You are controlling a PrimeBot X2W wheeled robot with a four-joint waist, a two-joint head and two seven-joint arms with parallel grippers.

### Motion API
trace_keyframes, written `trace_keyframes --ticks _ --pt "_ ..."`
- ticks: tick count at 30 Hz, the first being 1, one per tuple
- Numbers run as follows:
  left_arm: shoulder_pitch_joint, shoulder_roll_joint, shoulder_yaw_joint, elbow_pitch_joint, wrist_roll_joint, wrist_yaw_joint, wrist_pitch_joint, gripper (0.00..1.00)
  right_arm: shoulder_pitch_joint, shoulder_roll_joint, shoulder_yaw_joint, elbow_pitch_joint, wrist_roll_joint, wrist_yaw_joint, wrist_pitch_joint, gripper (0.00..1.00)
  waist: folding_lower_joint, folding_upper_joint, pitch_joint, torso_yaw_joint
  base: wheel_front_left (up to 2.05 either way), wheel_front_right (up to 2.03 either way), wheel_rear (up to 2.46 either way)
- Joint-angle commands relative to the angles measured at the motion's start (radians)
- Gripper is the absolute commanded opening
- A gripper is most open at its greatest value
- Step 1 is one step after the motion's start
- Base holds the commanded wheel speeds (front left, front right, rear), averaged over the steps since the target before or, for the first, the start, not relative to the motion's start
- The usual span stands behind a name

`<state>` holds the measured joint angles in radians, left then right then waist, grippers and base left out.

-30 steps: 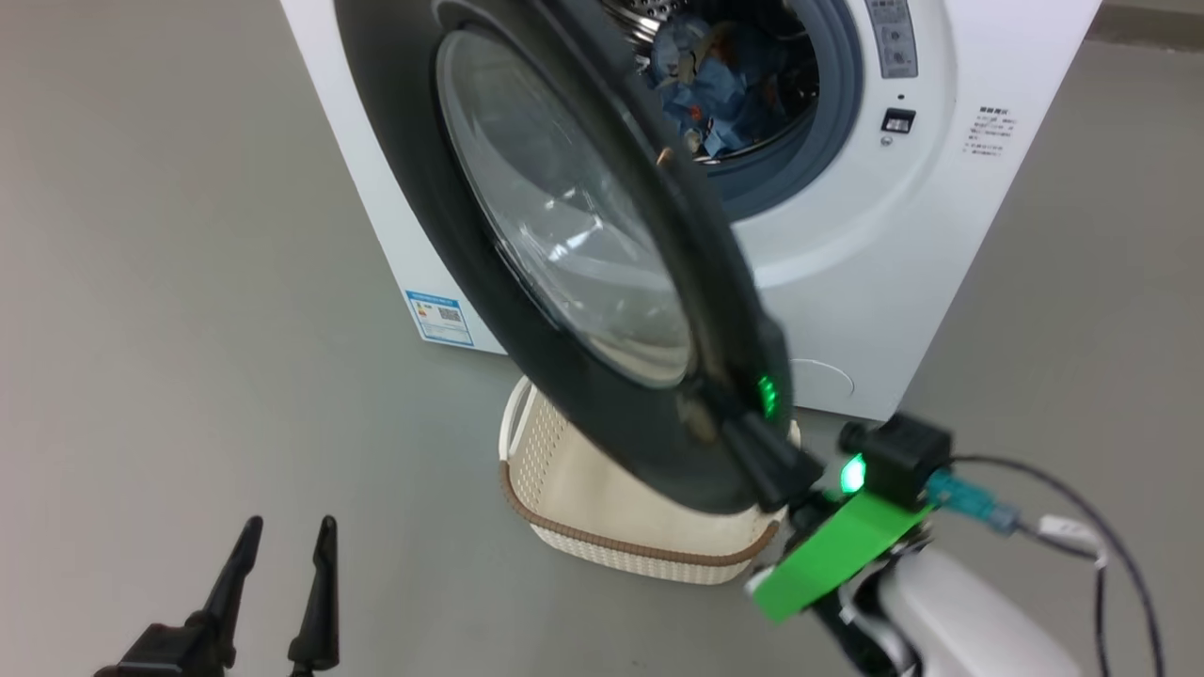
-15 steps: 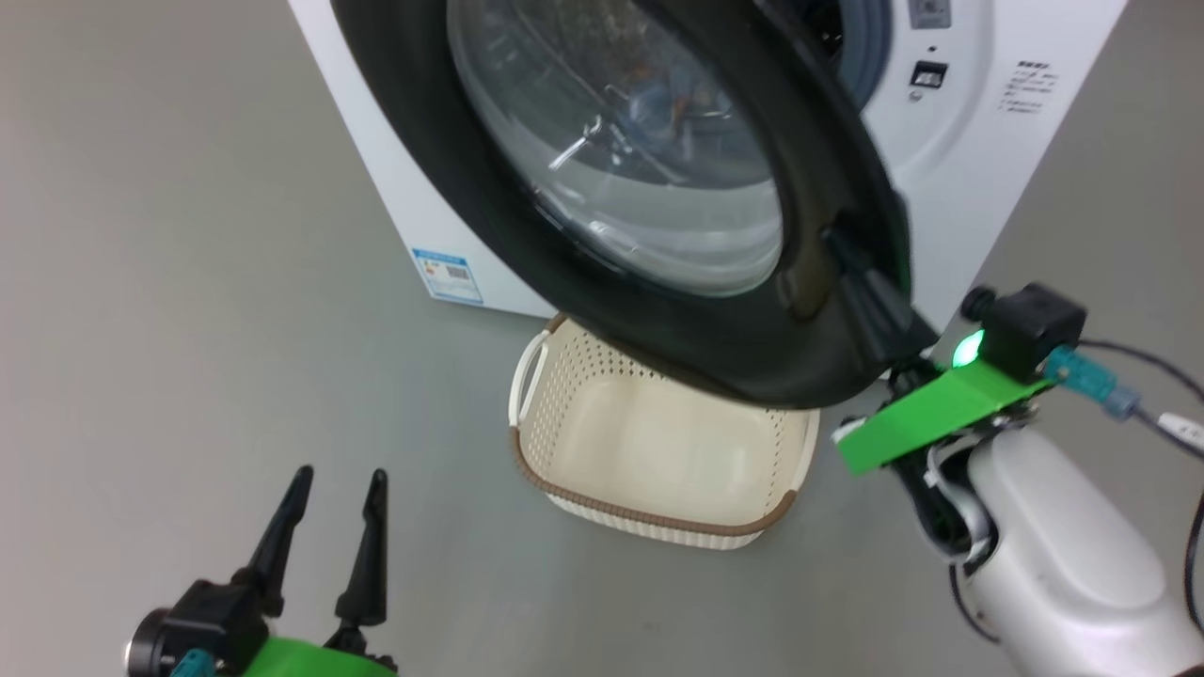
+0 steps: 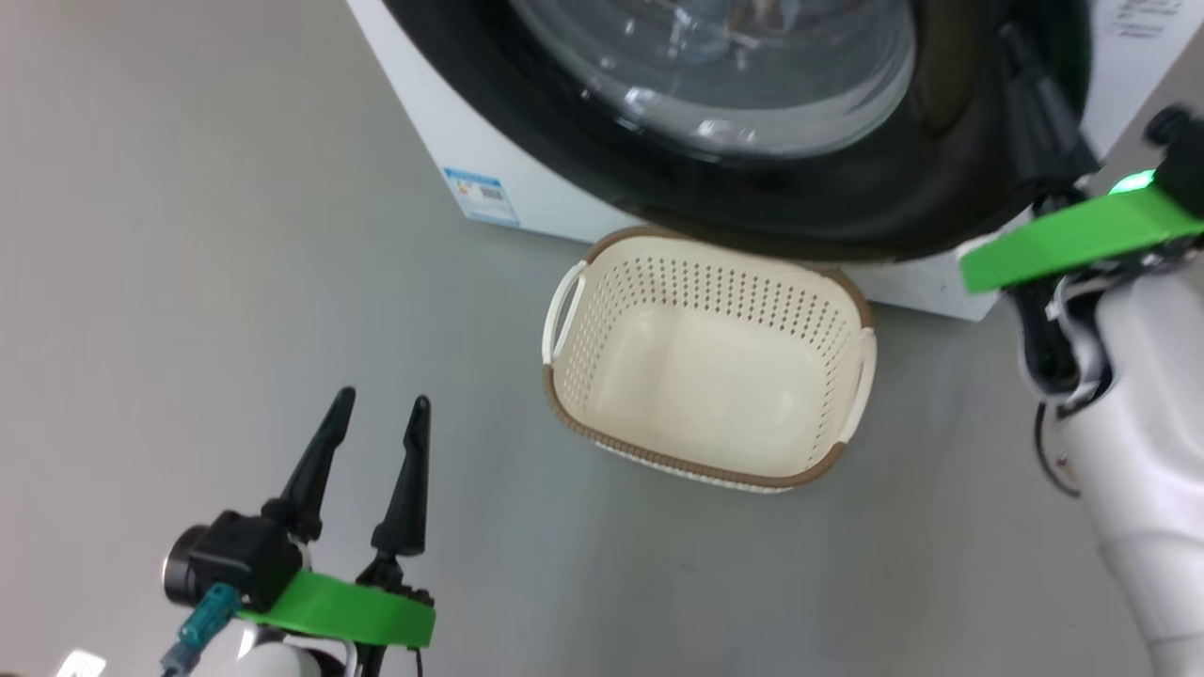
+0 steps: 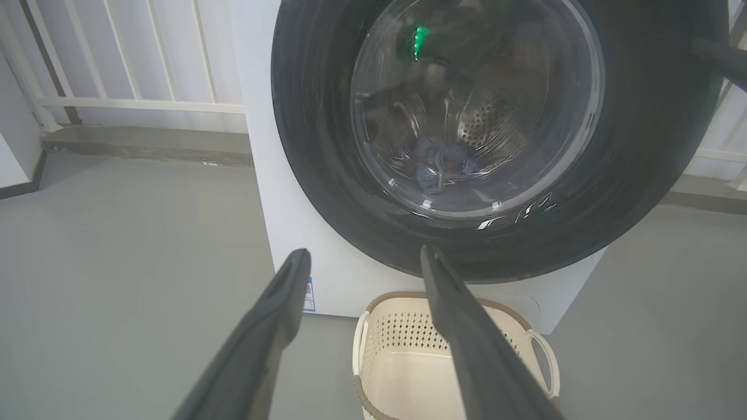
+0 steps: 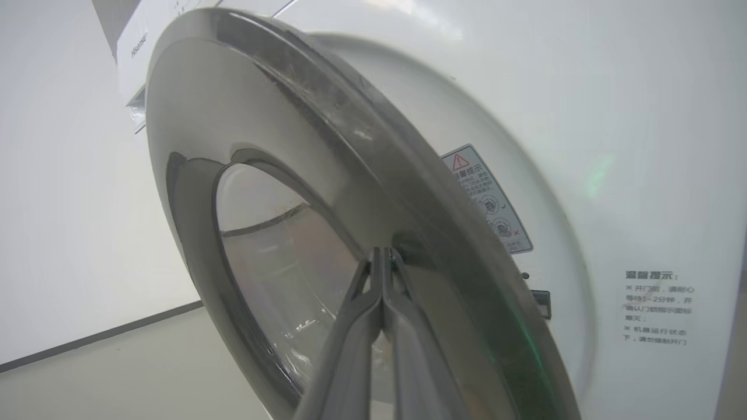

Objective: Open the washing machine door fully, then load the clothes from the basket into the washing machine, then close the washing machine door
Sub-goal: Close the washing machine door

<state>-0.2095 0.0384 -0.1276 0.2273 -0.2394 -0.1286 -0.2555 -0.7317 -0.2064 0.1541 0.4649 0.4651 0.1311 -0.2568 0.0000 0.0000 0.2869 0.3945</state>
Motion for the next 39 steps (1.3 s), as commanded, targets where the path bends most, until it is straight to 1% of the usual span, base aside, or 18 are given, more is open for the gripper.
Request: trace_keyframes --ticks 1,11,19,23,26,27,28,30,31,32,33,34,39 --pt "-0.037 0.013 0.025 -0.031 -0.008 -0.002 -0.006 1.0 -0.047 -0.005 -0.011 -0.014 -0.022 0.0 -0.005 0.0 0.0 0.0 0.048 0.033 0.0 0.0 0.0" --pt "-0.089 0.012 -0.018 -0.036 -0.043 -0.002 -0.006 1.0 -0.158 -0.029 -0.08 0.026 -0.068 0.0 -0.005 0.0 0.0 0.0 0.118 0.069 0.0 0.0 0.0" --pt "-0.116 0.012 -0.033 -0.034 -0.051 -0.002 -0.006 1.0 -0.217 -0.019 -0.141 0.04 -0.102 0.0 -0.005 0.0 0.0 0.0 0.15 0.08 0.0 0.0 0.0" --pt "-0.122 0.012 -0.028 -0.026 -0.046 -0.002 -0.006 1.0 -0.211 -0.003 -0.119 0.027 -0.106 0.0 -0.005 0.0 0.0 0.0 0.149 0.075 0.0 0.0 0.0" --pt "-0.12 0.012 -0.024 -0.011 -0.039 -0.002 -0.006 1.0 -0.177 -0.001 -0.076 0.021 -0.093 0.0 -0.005 0.0 0.0 0.0 0.13 0.067 0.0 0.0 0.0" --pt "-0.118 0.012 -0.021 -0.005 -0.036 -0.002 -0.006 1.0 -0.162 -0.001 -0.061 0.016 -0.088 0.0 -0.005 0.13 0.0 0.0 0.121 0.063 0.0 0.0 0.0" --pt "-0.115 0.012 -0.017 0.001 -0.034 -0.002 -0.006 1.0 -0.145 0.001 -0.05 0.009 -0.082 0.0 -0.005 0.24 0.0 0.0 0.112 0.058 0.0 0.0 0.0" --pt "-0.107 0.012 -0.007 0.013 -0.029 -0.002 -0.006 1.0 -0.107 0.006 -0.038 -0.004 -0.074 0.0 -0.005 0.38 0.0 0.0 0.092 0.046 0.0 0.0 0.0" --pt "-0.101 0.012 -0.001 0.02 -0.027 -0.002 -0.006 1.0 -0.088 0.008 -0.026 -0.008 -0.072 0.0 -0.005 0.49 0.0 0.0 0.082 0.04 0.0 0.0 0.0" --pt "-0.096 0.012 0.003 0.027 -0.026 -0.002 -0.006 1.0 -0.07 0.01 -0.02 -0.014 -0.069 0.0 -0.005 0.74 0.0 0.0 0.071 0.034 0.0 0.0 0.0" --pt "-0.092 0.012 0.007 0.037 -0.027 -0.002 -0.006 1.0 -0.052 0.012 -0.013 -0.017 -0.066 0.0 -0.005 0.95 0.0 0.0 0.06 0.028 0.0 0.0 0.0" --pt "-0.088 0.012 0.01 0.047 -0.026 -0.002 -0.006 1.0 -0.033 0.013 -0.003 -0.019 -0.062 0.0 -0.005 1.0 0.0 0.0 0.049 0.023 0.0 0.0 0.0" --pt "-0.075 0.02 0.035 0.079 -0.018 -0.002 -0.006 1.0 0.053 0.015 0.043 -0.039 -0.059 0.0 -0.005 1.0 0.0 0.0 -0.001 -0.014 0.0 0.0 0.0"
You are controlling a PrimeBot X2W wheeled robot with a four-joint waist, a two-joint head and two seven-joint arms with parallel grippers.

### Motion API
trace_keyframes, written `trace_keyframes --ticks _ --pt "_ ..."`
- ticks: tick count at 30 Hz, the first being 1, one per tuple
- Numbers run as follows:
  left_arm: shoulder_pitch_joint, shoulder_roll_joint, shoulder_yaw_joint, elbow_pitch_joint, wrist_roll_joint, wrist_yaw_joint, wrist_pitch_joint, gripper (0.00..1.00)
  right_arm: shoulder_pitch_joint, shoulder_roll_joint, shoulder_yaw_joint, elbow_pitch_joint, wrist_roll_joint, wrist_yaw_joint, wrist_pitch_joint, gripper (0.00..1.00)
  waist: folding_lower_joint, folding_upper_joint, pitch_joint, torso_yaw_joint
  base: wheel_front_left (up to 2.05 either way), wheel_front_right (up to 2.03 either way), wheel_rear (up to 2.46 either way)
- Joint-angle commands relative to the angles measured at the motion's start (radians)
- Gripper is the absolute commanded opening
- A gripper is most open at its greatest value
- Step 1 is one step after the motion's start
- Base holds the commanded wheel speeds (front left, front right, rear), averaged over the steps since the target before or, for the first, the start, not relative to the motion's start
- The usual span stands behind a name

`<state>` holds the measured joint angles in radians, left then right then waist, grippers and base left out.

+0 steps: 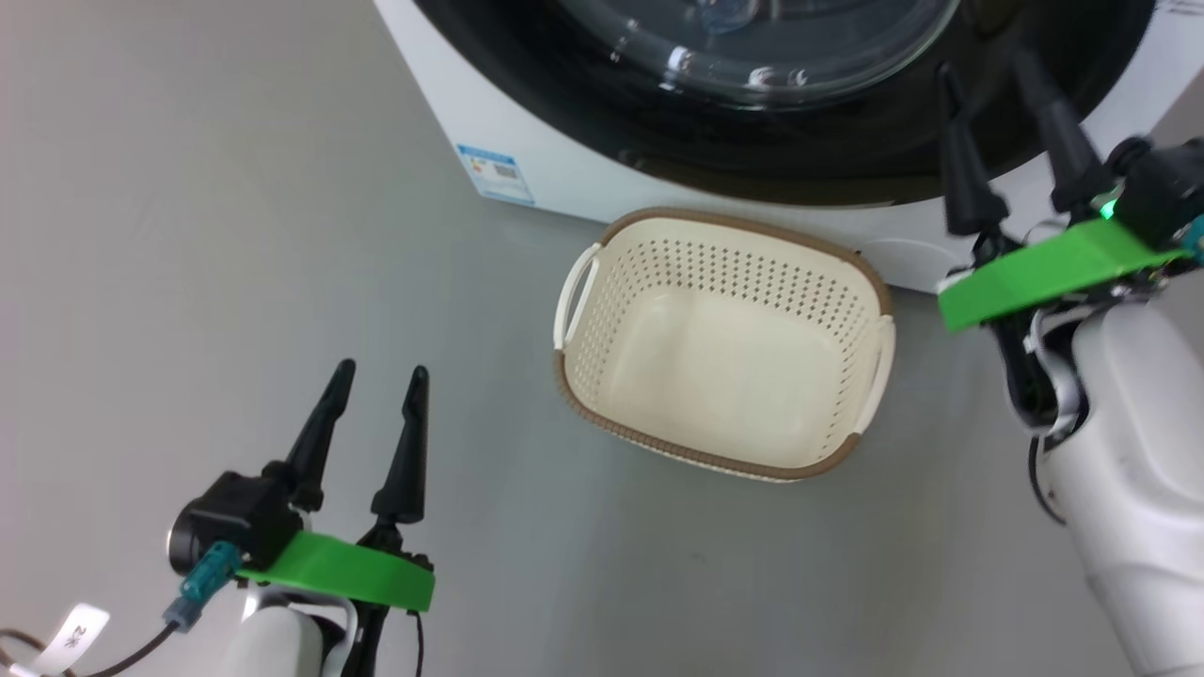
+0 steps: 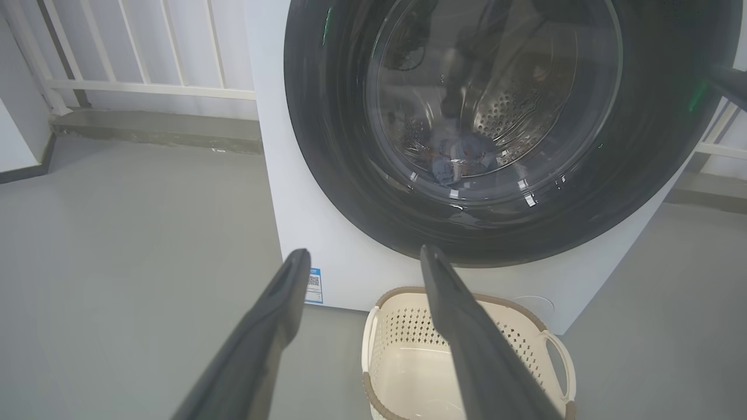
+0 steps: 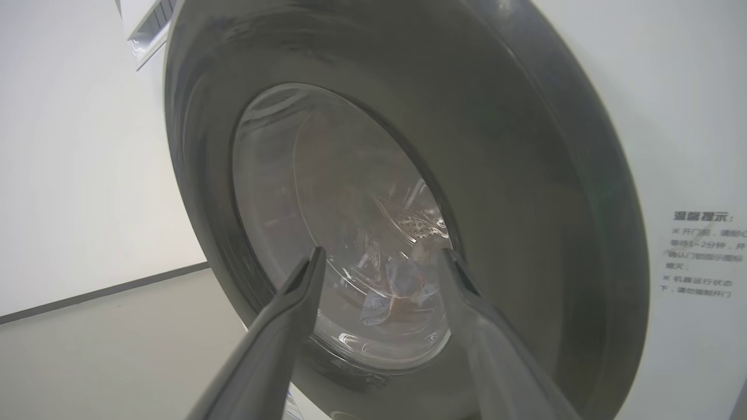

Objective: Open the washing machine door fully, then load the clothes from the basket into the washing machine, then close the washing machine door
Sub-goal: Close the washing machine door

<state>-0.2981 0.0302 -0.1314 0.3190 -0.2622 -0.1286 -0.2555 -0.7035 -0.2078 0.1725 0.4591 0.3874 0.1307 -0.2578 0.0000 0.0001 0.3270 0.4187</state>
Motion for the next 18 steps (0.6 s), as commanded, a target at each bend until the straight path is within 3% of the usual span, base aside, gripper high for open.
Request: trace_keyframes --ticks 1,18 --pt "0.018 0.032 0.044 -0.009 0.006 -0.002 -0.006 1.0 0.043 0.018 0.032 -0.038 0.021 0.0 -0.004 1.0 0.0 -0.0001 -0.051 -0.047 0.0 0.0 0.0" --pt "0.089 0.096 0.101 0.024 0.018 -0.002 -0.006 1.0 0.273 0.041 0.039 -0.085 0.018 0.0 -0.004 1.0 0.0 -0.0001 -0.164 -0.212 0.0 0.0 0.0"
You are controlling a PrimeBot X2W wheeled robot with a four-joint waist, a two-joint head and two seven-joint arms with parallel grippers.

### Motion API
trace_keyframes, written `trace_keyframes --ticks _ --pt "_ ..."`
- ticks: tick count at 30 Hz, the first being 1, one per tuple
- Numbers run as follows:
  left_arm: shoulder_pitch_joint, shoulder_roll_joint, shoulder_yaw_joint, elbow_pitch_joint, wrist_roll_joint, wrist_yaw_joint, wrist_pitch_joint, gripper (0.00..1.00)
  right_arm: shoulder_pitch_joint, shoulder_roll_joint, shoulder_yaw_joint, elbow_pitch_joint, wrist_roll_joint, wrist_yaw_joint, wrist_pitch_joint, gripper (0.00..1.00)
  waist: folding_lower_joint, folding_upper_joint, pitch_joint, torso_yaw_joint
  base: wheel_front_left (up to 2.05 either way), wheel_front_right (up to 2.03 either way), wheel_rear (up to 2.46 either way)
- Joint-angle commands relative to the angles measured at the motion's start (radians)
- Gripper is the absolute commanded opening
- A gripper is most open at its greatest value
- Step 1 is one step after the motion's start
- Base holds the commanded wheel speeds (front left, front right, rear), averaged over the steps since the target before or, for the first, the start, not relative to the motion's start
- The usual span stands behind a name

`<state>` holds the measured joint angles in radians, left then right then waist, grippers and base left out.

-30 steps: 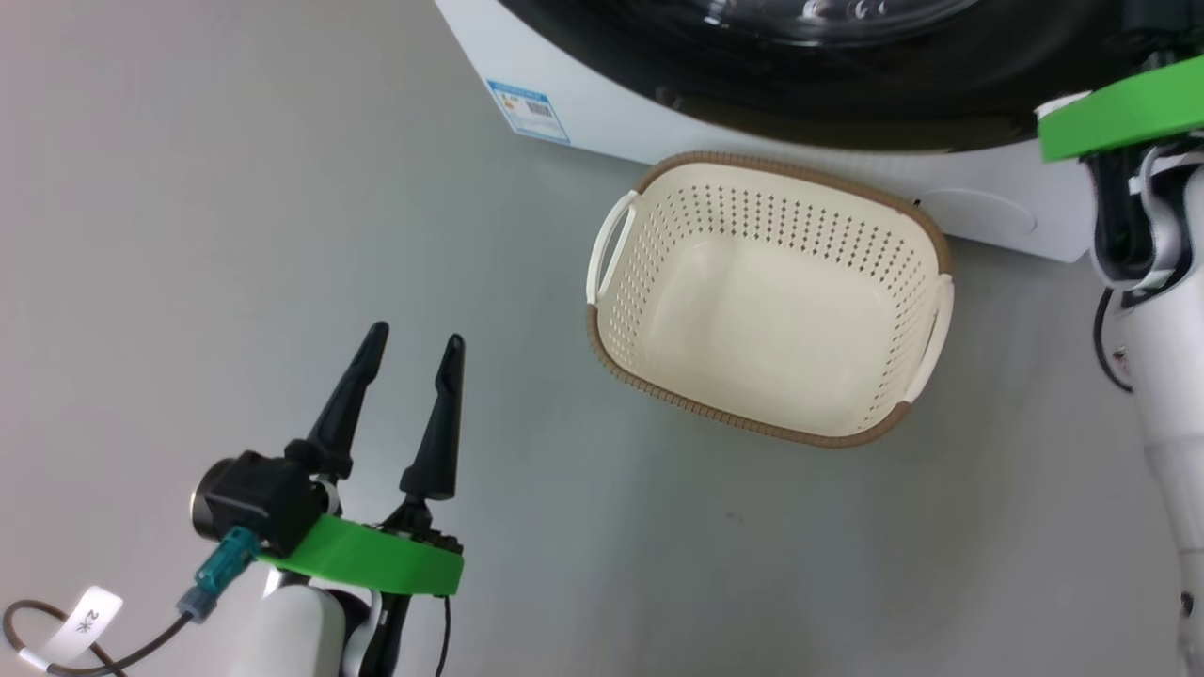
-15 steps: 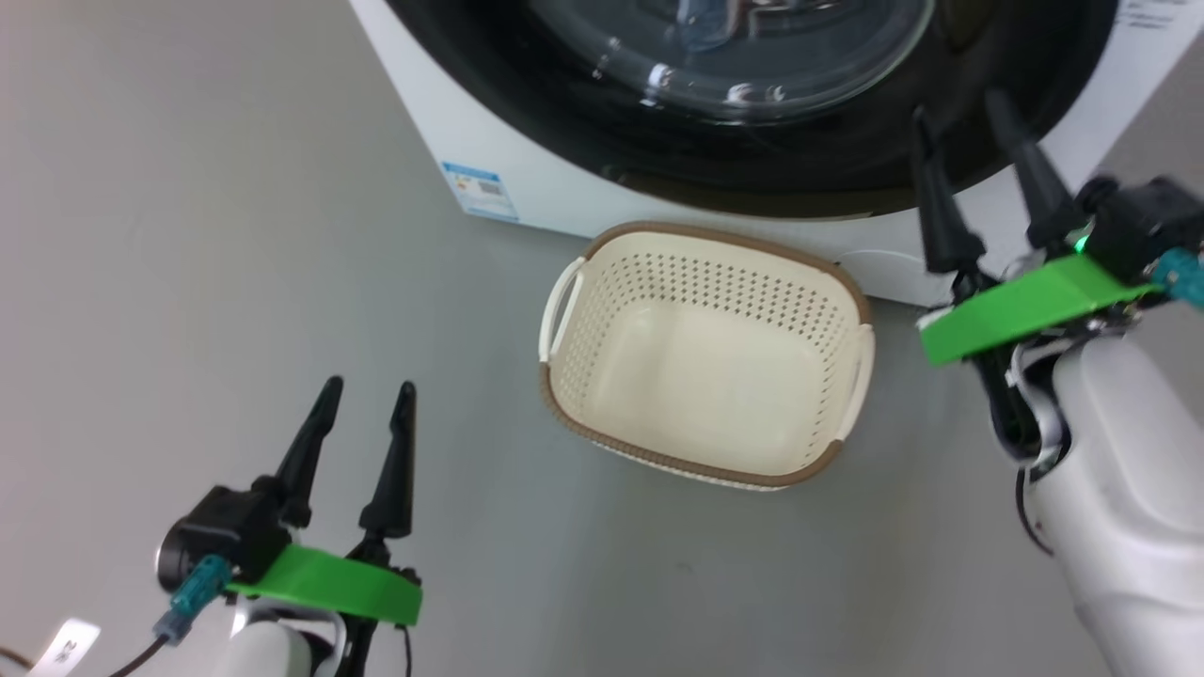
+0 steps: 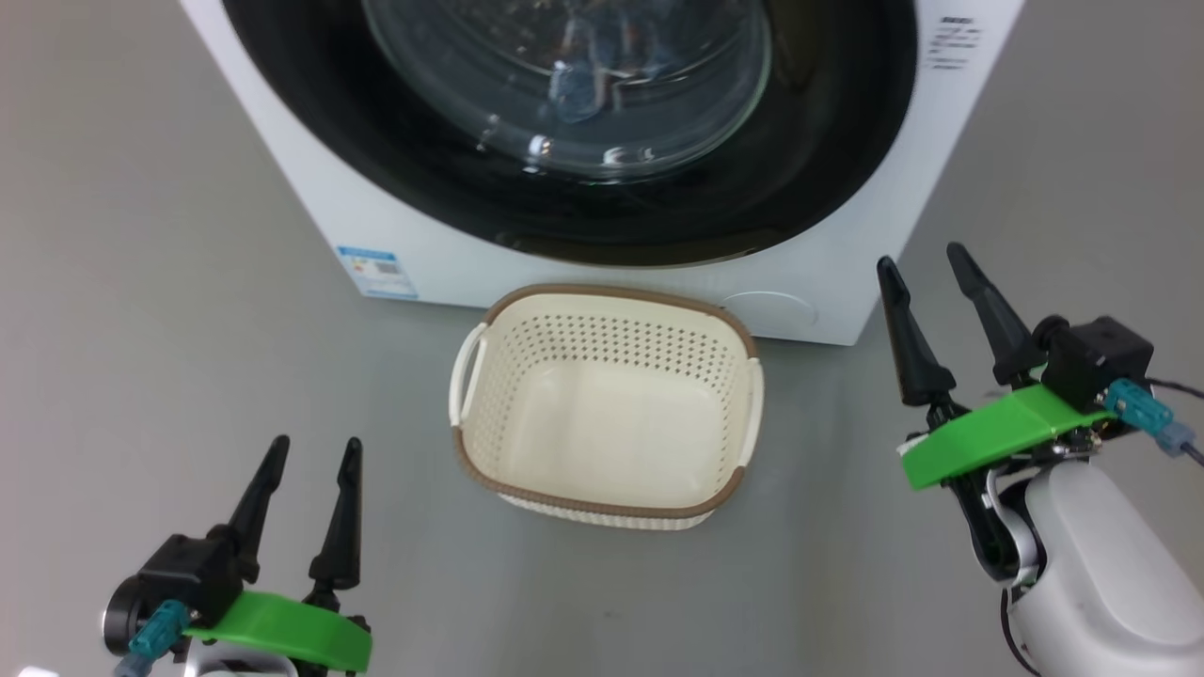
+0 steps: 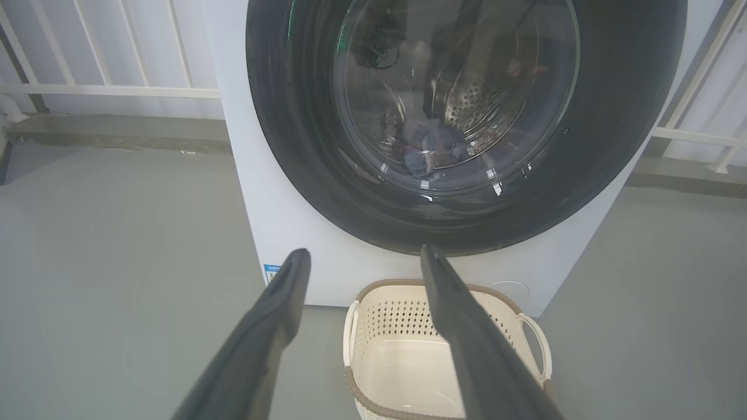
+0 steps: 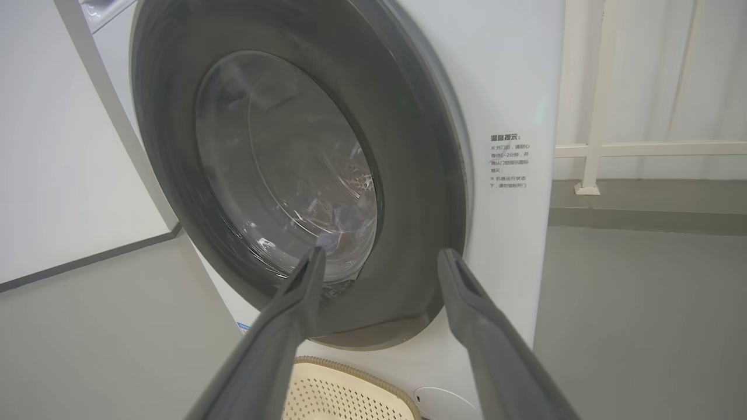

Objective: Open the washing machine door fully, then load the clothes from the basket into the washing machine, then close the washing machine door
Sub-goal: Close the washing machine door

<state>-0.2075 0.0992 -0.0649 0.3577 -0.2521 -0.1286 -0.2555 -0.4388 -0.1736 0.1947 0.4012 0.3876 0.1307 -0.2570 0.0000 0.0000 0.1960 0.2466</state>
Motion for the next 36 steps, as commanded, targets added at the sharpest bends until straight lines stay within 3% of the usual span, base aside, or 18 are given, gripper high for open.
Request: trace_keyframes --ticks 1,22,36 --pt "0.001 0.029 0.036 -0.013 0.008 -0.002 -0.006 1.0 0.019 0.007 0.014 -0.031 0.019 0.0 -0.005 1.0 0.0 0.0 -0.038 -0.049 0.0 0.0 0.0" --pt "0.101 0.055 0.124 0.018 0.026 -0.002 -0.006 1.0 0.166 -0.007 0.019 -0.05 0.026 0.0 -0.005 1.0 0.0 0.0 -0.139 -0.228 0.0 0.0 0.0" --pt "0.143 0.067 0.155 0.029 0.04 -0.002 -0.006 1.0 0.273 -0.006 -0.016 -0.094 0.03 0.0 -0.005 1.0 0.0 0.0 -0.176 -0.274 0.0 0.0 0.0"
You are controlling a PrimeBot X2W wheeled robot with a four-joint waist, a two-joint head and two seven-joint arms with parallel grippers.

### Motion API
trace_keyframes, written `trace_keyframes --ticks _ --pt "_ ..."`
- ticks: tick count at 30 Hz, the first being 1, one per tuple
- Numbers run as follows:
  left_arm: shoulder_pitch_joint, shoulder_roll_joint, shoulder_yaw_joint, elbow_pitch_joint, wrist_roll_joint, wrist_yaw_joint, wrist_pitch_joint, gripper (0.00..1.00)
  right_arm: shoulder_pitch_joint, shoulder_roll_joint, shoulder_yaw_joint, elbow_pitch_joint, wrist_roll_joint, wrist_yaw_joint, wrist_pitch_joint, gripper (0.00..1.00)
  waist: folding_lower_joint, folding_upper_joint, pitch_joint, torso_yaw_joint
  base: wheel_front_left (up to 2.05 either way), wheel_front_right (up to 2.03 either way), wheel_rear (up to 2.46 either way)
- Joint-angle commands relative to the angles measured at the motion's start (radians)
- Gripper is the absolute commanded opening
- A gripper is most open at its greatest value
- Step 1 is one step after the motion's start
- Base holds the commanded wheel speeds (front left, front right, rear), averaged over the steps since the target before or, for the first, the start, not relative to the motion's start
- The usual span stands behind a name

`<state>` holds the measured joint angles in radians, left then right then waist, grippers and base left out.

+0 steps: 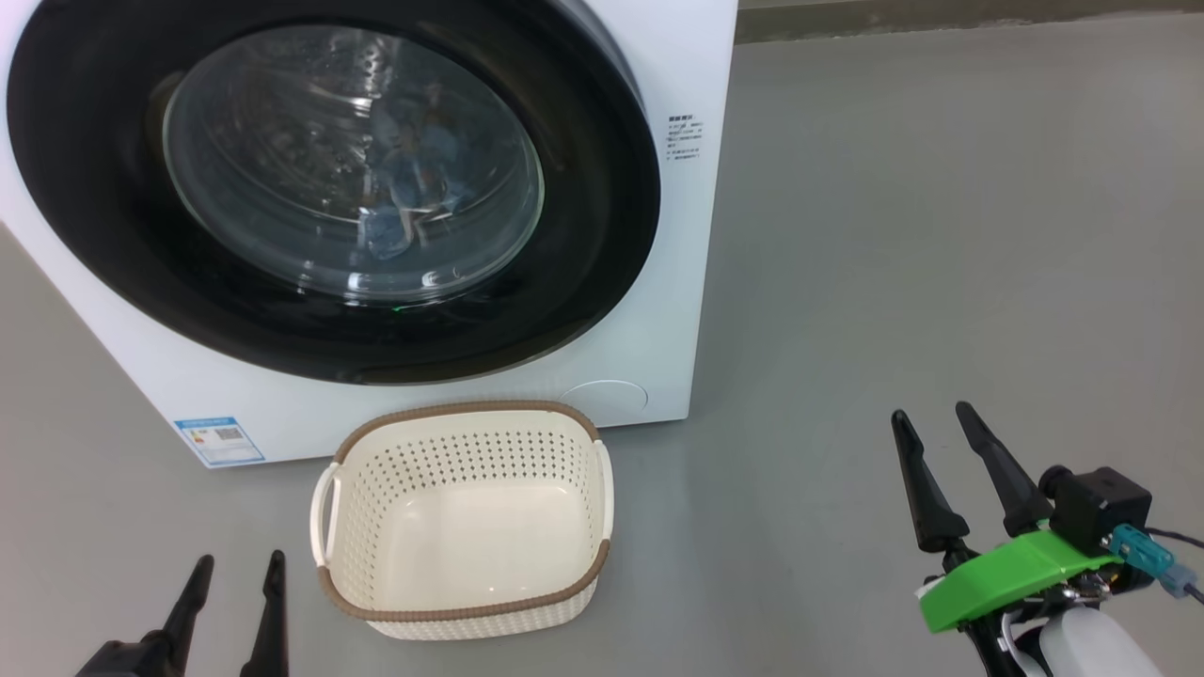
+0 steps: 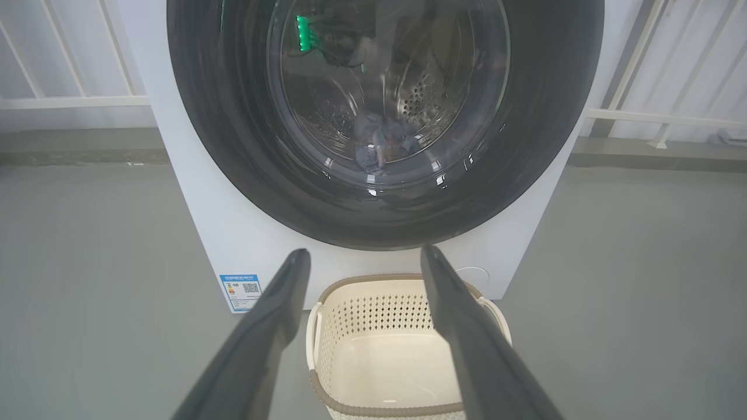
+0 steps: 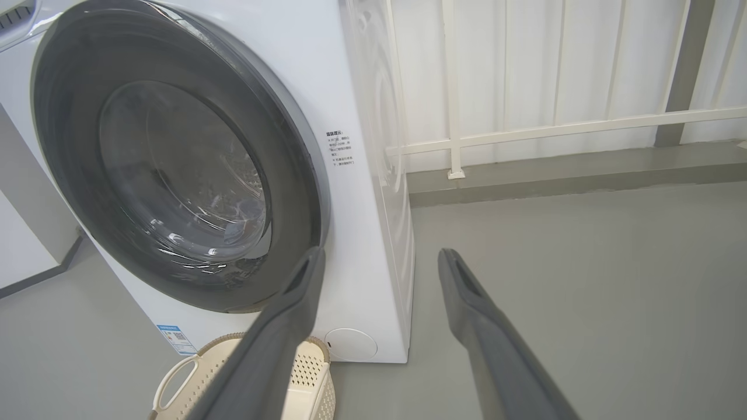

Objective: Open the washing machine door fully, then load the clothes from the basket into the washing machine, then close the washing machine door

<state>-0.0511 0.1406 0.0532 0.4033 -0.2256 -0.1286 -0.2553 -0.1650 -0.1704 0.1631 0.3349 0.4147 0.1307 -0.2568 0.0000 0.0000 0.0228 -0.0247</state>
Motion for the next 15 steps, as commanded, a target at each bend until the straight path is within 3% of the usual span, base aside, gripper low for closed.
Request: trace_keyframes --ticks 1,15 --pt "-0.011 0.026 0.04 -0.017 0.013 -0.002 -0.006 1.0 0.005 -0.009 0.013 -0.03 0.002 0.0 -0.005 1.0 0.0 0.0 -0.004 -0.004 0.0 0.0 0.0" --pt "-0.004 0.026 0.062 -0.019 0.012 -0.002 -0.006 1.0 0.034 -0.003 -0.011 -0.027 -0.003 0.0 -0.005 1.0 0.0 0.0 -0.004 0.001 0.0 0.0 0.0"
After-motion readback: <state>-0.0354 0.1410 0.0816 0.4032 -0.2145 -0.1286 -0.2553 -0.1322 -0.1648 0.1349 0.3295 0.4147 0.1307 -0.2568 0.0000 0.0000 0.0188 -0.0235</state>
